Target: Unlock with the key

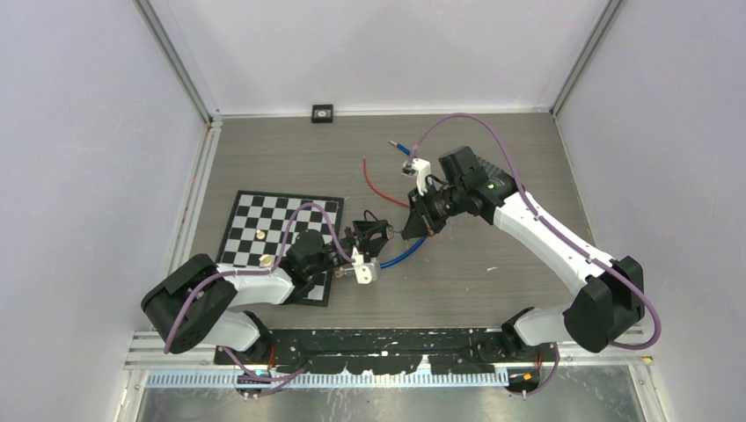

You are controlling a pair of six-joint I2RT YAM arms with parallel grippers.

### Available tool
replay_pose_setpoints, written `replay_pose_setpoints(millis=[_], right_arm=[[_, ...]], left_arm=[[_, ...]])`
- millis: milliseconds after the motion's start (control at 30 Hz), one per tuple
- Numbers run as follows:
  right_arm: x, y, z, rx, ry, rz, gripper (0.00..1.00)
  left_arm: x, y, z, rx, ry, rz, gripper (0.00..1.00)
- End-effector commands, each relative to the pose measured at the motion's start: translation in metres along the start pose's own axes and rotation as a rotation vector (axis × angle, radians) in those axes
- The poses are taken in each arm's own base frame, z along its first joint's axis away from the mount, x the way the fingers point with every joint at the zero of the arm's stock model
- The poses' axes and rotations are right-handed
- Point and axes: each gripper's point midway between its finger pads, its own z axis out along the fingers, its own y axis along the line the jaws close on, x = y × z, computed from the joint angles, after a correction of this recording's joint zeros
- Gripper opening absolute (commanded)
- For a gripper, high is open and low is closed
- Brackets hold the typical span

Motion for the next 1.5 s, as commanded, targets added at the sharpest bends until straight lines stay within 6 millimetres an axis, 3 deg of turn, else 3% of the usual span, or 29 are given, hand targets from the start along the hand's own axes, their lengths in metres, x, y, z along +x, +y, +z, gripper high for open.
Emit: replay_pose_setpoints(millis=[0, 1467], right_arm=[[-0.013, 0.004, -0.003, 0.009, -0.011, 0.000, 0.00], [-0.014, -0.006, 0.011, 0.028, 0.023, 0.074, 0.00]], left_arm=[[-0.012, 0.025, 0.002, -0.087, -0.035, 0.042, 0.00], [-0.012, 0.028, 0.010, -0.110, 0.022, 0.080, 0.00]])
